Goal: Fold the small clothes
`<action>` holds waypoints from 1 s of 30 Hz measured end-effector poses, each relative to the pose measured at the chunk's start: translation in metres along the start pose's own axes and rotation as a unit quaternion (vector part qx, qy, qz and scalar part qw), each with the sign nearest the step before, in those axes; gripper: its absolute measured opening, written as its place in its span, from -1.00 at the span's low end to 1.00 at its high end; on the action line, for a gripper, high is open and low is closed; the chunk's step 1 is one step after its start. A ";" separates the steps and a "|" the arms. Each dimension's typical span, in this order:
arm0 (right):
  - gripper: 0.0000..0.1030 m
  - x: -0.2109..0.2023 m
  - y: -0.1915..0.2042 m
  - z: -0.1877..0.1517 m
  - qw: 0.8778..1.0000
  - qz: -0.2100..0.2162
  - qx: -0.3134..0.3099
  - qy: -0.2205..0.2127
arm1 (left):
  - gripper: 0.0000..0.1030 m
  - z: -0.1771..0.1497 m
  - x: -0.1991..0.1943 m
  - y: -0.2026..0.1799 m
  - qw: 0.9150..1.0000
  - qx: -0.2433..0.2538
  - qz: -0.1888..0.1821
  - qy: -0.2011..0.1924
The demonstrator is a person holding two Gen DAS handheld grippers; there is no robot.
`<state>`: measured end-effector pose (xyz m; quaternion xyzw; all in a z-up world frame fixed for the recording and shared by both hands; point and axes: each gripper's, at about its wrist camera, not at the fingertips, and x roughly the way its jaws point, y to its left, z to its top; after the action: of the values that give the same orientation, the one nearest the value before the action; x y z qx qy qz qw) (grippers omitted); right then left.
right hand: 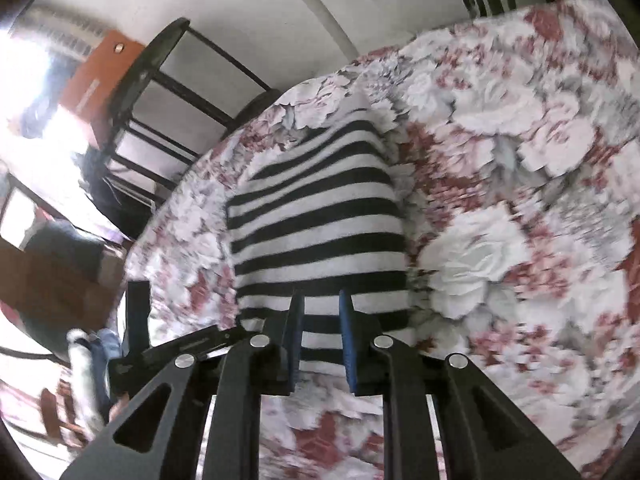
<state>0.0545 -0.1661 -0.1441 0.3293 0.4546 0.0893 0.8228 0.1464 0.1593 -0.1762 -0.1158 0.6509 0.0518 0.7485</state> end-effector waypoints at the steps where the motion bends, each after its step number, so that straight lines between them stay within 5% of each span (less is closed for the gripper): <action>1: -0.65 0.005 0.004 0.002 1.000 0.003 -0.001 0.002 | 0.89 -0.001 -0.014 0.000 1.000 0.002 -0.002 -0.023; 4: -0.65 0.022 0.019 0.009 1.000 0.005 -0.028 0.007 | 0.90 -0.005 -0.062 -0.018 0.992 0.040 -0.049 -0.111; 6: -0.65 0.033 0.025 0.016 0.999 0.000 -0.039 0.009 | 0.90 -0.006 -0.074 -0.042 0.985 0.082 -0.080 -0.132; 9: -0.65 0.051 0.025 0.030 0.999 -0.006 -0.039 0.010 | 0.90 -0.002 -0.048 -0.078 0.984 0.135 -0.069 -0.099; 12: -0.62 0.074 0.022 0.047 0.999 -0.018 -0.043 0.013 | 0.92 0.005 0.011 -0.097 0.985 0.167 0.025 -0.049; 14: -0.73 0.101 0.012 0.055 0.997 -0.043 -0.041 0.040 | 0.92 0.011 0.041 -0.089 0.989 0.148 0.004 -0.006; 17: -1.00 0.125 -0.012 0.057 0.998 -0.048 -0.026 0.045 | 0.92 0.029 0.060 -0.066 0.992 0.087 -0.077 0.048; 21: -1.00 0.132 -0.035 0.067 0.998 0.000 0.044 0.053 | 0.92 0.028 0.058 -0.070 0.992 0.102 -0.071 0.039; 27: -0.88 0.102 -0.009 0.059 0.999 -0.010 0.026 0.038 | 0.90 0.014 0.013 -0.062 0.993 0.105 -0.054 -0.015; 30: -0.87 0.077 0.006 0.049 1.000 0.001 0.004 0.031 | 0.91 0.006 -0.016 -0.044 0.992 0.100 -0.074 -0.038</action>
<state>0.1393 -0.1496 -0.1753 0.3298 0.4797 0.0986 0.8071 0.1596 0.1197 -0.1547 -0.0860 0.6134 -0.0644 0.7825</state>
